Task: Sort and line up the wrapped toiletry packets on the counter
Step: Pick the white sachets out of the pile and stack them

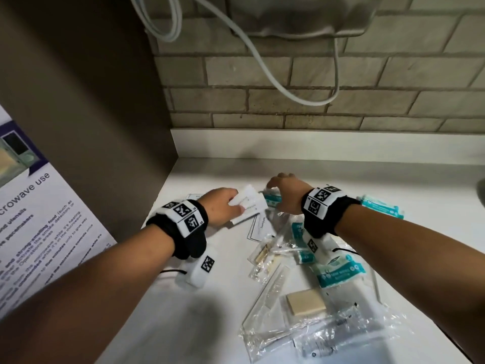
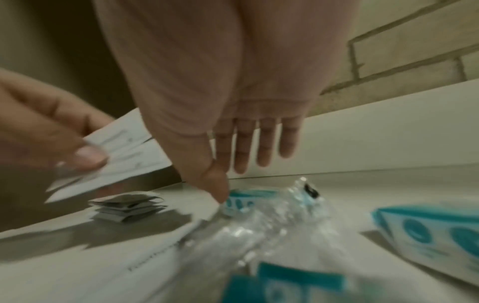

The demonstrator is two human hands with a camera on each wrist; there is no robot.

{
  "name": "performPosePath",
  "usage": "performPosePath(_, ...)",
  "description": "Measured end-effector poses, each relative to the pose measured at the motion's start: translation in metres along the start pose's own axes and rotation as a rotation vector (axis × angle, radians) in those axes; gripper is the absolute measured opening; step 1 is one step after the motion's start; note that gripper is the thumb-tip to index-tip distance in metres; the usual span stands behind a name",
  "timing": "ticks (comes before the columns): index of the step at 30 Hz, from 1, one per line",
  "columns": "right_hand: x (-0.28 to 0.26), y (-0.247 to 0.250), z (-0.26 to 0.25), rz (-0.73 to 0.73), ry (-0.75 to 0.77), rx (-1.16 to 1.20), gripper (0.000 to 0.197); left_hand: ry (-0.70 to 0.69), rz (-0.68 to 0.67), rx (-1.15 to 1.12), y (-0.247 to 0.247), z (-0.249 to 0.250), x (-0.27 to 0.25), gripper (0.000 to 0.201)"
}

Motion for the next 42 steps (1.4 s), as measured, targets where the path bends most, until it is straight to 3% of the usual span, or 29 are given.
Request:
performPosePath(2,0.000,0.000,-0.021,-0.051,0.126,-0.029,0.041,0.032,0.052,-0.113,0.013,-0.004,0.000,0.017)
performPosePath(6,-0.008,-0.018,-0.045,-0.192,0.226,-0.186,0.022,0.123,0.016,-0.347,0.014,-0.014,-0.002,0.023)
performPosePath(10,-0.012,-0.023,-0.049,-0.193,0.264,-0.278,0.043,0.153,0.056,-0.391,0.009,-0.017,-0.005,0.023)
performPosePath(16,-0.021,-0.020,-0.047,-0.207,0.225,-0.275,0.031,0.141,0.156,-0.459,0.010,-0.023,-0.006,0.023)
performPosePath(24,-0.044,0.030,-0.042,0.015,0.158,0.134,0.031,0.007,0.194,-0.496,0.008,-0.003,-0.018,0.030)
performPosePath(29,-0.069,0.051,-0.026,0.149,0.120,0.225,0.038,-0.001,0.099,-0.788,-0.004,0.026,-0.026,0.035)
performPosePath(33,-0.093,0.062,-0.006,0.244,0.074,0.245,0.060,-0.037,0.064,-0.840,-0.008,0.052,-0.035,0.033)
performPosePath(36,-0.107,0.071,0.006,0.225,0.062,0.220,0.074,-0.085,0.022,-0.861,-0.011,0.077,-0.039,0.031)
performPosePath(39,-0.117,0.078,0.014,0.161,0.045,0.170,0.060,-0.099,-0.002,-0.927,-0.012,0.098,-0.037,0.037)
performPosePath(42,-0.125,0.085,0.020,0.166,0.027,0.083,0.023,-0.098,-0.072,-0.928,-0.016,0.121,-0.032,0.059)
Point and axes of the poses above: each hand's wrist, its own x-axis towards the middle knuckle, its own y-axis out of the back of the hand, z = x × y, the point moved 6 cm from there along x, towards the middle knuckle
